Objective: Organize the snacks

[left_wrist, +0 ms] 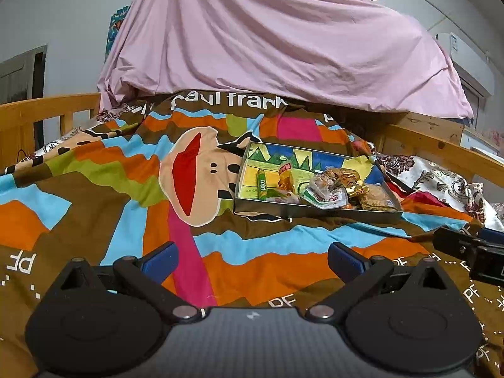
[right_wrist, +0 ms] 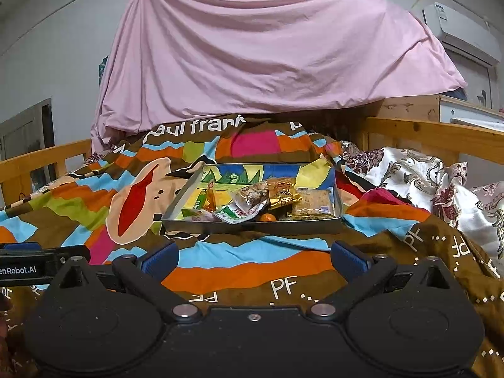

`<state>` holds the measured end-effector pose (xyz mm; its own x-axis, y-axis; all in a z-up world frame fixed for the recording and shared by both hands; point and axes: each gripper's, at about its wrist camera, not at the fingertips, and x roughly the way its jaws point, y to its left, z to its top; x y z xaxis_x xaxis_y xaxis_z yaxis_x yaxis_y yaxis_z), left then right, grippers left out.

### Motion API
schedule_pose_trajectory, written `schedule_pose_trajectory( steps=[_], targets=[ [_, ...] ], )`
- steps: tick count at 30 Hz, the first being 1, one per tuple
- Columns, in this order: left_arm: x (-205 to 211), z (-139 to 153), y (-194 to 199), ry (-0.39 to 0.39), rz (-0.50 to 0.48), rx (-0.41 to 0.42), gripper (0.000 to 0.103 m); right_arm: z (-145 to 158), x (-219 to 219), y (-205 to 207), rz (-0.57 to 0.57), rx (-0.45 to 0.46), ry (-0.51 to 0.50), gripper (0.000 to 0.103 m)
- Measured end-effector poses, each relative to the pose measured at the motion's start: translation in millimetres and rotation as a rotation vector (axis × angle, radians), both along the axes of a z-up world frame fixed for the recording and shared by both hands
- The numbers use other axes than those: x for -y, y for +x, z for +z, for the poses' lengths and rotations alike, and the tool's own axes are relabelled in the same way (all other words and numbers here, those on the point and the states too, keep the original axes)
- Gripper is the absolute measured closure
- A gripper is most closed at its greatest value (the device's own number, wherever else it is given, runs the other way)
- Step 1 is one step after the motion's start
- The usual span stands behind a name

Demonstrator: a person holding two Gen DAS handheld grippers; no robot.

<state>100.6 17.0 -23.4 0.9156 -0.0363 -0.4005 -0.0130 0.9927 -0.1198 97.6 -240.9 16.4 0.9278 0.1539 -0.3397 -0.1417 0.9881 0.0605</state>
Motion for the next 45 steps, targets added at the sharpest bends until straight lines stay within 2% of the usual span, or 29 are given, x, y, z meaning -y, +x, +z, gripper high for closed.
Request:
schedule_pose_trajectory(
  steps=[45],
  targets=[
    [1.5,-2.7,-1.5,0.011,-0.007,-0.001,0.000,-2.3,-0.9,-0.8,0.016,-0.005,-0.002,0.001]
  ],
)
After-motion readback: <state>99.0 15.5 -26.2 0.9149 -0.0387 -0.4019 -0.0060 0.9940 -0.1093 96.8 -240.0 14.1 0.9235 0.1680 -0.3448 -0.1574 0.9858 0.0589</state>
